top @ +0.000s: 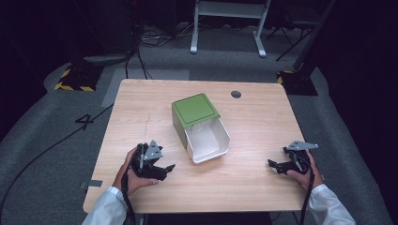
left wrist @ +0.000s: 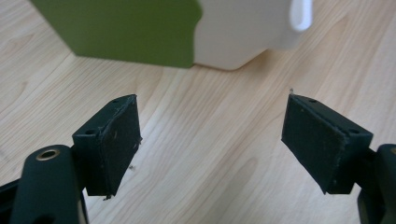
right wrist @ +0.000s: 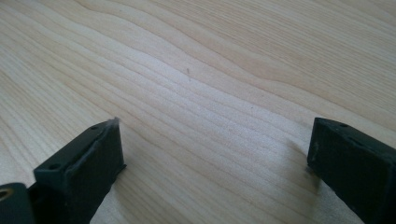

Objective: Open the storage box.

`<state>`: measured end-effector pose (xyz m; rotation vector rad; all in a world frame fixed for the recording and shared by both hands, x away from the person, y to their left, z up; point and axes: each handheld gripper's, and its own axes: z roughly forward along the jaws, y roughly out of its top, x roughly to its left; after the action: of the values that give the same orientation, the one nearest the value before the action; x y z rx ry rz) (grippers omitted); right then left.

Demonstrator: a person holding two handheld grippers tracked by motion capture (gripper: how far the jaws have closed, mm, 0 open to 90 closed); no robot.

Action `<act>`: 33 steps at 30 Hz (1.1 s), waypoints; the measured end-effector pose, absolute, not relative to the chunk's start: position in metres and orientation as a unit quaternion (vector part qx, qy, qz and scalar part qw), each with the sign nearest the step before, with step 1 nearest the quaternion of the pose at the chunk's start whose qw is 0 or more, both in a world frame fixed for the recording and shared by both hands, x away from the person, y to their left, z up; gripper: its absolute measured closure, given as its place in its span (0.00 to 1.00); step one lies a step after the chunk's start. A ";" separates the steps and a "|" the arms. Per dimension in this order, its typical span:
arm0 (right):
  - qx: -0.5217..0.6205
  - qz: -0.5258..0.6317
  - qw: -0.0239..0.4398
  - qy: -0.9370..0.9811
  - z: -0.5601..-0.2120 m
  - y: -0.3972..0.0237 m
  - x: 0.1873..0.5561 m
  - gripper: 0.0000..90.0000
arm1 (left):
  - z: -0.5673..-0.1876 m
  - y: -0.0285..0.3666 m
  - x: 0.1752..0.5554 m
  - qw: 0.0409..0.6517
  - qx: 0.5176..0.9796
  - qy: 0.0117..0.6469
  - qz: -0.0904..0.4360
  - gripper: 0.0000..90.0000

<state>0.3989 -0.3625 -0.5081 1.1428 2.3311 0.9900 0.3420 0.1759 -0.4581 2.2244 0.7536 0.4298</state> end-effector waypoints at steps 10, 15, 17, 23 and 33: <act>0.405 0.350 0.180 0.825 -0.508 -0.362 0.399 0.04 | -0.469 0.198 0.349 0.355 0.863 0.317 0.167 0.21; 0.405 0.350 0.180 0.825 -0.508 -0.362 0.399 0.04 | -0.475 0.206 0.352 0.352 0.863 0.326 0.160 0.19; 0.405 0.350 0.180 0.825 -0.508 -0.363 0.399 0.04 | -0.476 0.211 0.352 0.355 0.861 0.330 0.155 0.19; 0.405 0.351 0.180 0.825 -0.508 -0.363 0.399 0.04 | -0.485 0.224 0.354 0.360 0.852 0.350 0.146 0.19; 0.404 0.351 0.180 0.825 -0.508 -0.363 0.399 0.04 | -0.503 0.240 0.350 0.333 0.849 0.382 0.148 0.20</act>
<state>0.3989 -0.3626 -0.5081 1.1416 2.3321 0.9905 0.3496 0.2396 -0.5032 2.2182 0.9984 0.3877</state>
